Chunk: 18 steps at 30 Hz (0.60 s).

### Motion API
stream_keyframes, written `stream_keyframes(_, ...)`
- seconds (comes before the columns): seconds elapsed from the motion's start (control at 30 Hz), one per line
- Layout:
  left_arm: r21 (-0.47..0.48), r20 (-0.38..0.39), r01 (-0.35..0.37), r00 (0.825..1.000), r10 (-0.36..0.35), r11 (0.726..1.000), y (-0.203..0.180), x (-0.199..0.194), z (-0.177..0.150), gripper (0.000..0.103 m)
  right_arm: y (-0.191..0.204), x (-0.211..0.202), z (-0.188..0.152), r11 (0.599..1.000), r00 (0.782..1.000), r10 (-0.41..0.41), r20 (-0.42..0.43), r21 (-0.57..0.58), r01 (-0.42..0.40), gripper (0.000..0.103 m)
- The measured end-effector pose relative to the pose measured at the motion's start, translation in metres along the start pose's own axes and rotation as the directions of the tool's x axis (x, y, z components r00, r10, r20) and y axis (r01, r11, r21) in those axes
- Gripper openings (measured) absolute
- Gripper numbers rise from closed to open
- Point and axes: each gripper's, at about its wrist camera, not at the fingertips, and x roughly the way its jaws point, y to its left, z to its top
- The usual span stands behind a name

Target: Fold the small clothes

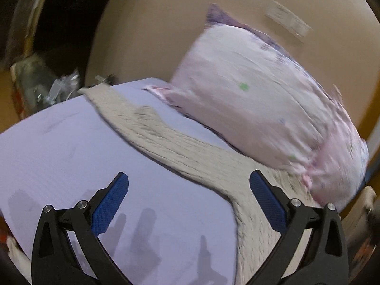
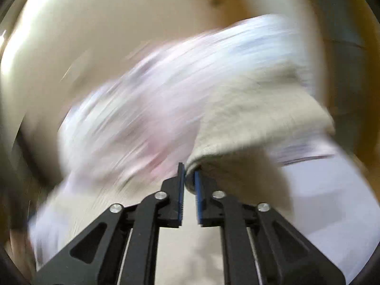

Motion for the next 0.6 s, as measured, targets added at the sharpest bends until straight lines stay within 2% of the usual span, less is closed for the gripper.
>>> stream_keyframes(0.03,-0.042,-0.005,-0.007,1.0,0.007,0.999,0.008,0.005,0.006,0.097,0.028,0.019,-0.012,0.997,0.996,0.041,-0.085,-0.061,-0.046,0.028)
stream_keyframes(0.07,-0.086,-0.018,-0.021,1.0,0.019,0.996,0.017,0.01,0.012,0.09,0.056,0.039,-0.028,0.99,0.981,0.065,-0.18,-0.113,-0.087,0.042)
stream_keyframes(0.1,-0.124,-0.033,-0.026,0.999,0.022,0.992,0.025,0.016,0.017,0.087,0.076,0.05,-0.041,0.983,0.97,0.073,-0.231,-0.146,-0.109,0.046)
stream_keyframes(0.13,-0.17,-0.052,-0.023,0.999,0.014,0.985,0.035,0.021,0.021,0.083,0.083,0.051,-0.046,0.981,0.969,0.079,-0.234,-0.153,-0.117,0.047)
stream_keyframes(0.17,-0.202,-0.063,-0.018,0.998,0.005,0.979,0.042,0.024,0.023,0.081,0.082,0.049,-0.046,0.983,0.971,0.09,-0.222,-0.139,-0.123,0.054)
stream_keyframes(0.2,-0.24,-0.077,-0.013,0.997,-0.005,0.971,0.05,0.029,0.025,0.08,0.077,0.044,-0.044,0.986,0.974,0.104,-0.201,-0.111,-0.128,0.066)
stream_keyframes(0.27,-0.309,-0.113,-0.033,0.994,-0.003,0.95,0.069,0.047,0.033,0.075,0.058,0.032,-0.036,0.992,0.981,0.111,-0.157,-0.041,-0.119,0.075)
stream_keyframes(0.4,-0.395,-0.139,-0.058,0.99,0.003,0.917,0.09,0.072,0.043,0.067,0.02,0.013,-0.03,0.999,0.989,0.031,-0.147,0.028,-0.027,0.076)
stream_keyframes(0.53,-0.485,-0.16,-0.082,0.987,0.004,0.871,0.11,0.098,0.053,0.06,-0.015,0.009,-0.037,0.994,0.984,-0.034,-0.174,0.094,0.051,0.076)
stream_keyframes(0.6,-0.506,-0.15,-0.089,0.989,0.014,0.858,0.115,0.104,0.057,0.057,-0.028,0.012,-0.041,0.989,0.981,-0.048,-0.186,0.128,0.072,0.076)
